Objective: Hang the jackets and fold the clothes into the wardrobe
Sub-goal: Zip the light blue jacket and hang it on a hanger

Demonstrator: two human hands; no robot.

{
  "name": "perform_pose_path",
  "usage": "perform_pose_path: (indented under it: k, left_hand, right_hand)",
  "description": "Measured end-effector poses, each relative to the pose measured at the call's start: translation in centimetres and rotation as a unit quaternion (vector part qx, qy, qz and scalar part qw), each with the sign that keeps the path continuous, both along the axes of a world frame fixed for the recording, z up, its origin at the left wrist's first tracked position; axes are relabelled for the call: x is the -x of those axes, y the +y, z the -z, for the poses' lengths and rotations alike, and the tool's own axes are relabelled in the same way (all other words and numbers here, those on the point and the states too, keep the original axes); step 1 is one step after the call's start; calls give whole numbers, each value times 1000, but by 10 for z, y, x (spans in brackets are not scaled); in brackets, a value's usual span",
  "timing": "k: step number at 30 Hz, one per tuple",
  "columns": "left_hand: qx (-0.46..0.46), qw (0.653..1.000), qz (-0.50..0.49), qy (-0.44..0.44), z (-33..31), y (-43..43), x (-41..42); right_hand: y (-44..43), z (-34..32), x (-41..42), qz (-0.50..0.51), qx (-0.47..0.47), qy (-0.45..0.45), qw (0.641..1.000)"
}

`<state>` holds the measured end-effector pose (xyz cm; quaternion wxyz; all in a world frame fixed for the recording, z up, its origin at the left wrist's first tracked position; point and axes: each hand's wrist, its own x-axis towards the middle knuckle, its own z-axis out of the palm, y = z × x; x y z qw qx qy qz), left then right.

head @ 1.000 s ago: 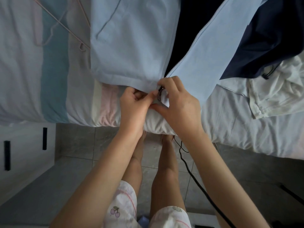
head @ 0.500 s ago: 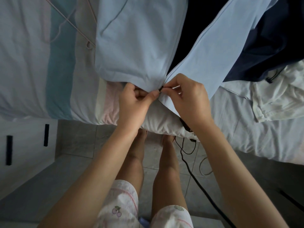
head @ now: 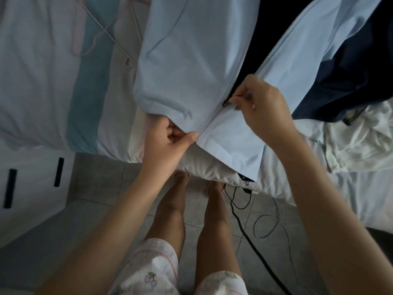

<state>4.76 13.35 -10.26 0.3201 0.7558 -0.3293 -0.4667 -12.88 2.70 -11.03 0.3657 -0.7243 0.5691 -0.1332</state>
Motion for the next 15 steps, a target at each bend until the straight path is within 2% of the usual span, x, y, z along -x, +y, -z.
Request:
perform_pose_path:
  k: [1, 3, 4, 6, 8, 10, 15]
  left_hand:
    - [-6, 999, -20, -27, 3, 6, -6]
    - [11, 990, -29, -135, 7, 18, -10]
    - [42, 981, -21, -190, 4, 20, -10]
    - [83, 966, 47, -242, -4, 16, -3]
    - [80, 954, 123, -262, -8, 5, 1]
    - [69, 956, 125, -257, -11, -5, -1]
    - [19, 963, 146, -224, -14, -9, -11]
  right_hand:
    - [4, 1, -7, -27, 15, 14, 999]
    - [17, 3, -17, -49, 27, 20, 998]
    - [22, 3, -24, -58, 25, 10, 998]
    - [31, 0, -36, -76, 11, -15, 997]
    - [38, -4, -47, -98, -1, -49, 994]
    - [44, -9, -53, -105, -1, -65, 992]
    - [50, -10, -46, -129, 70, 10, 989]
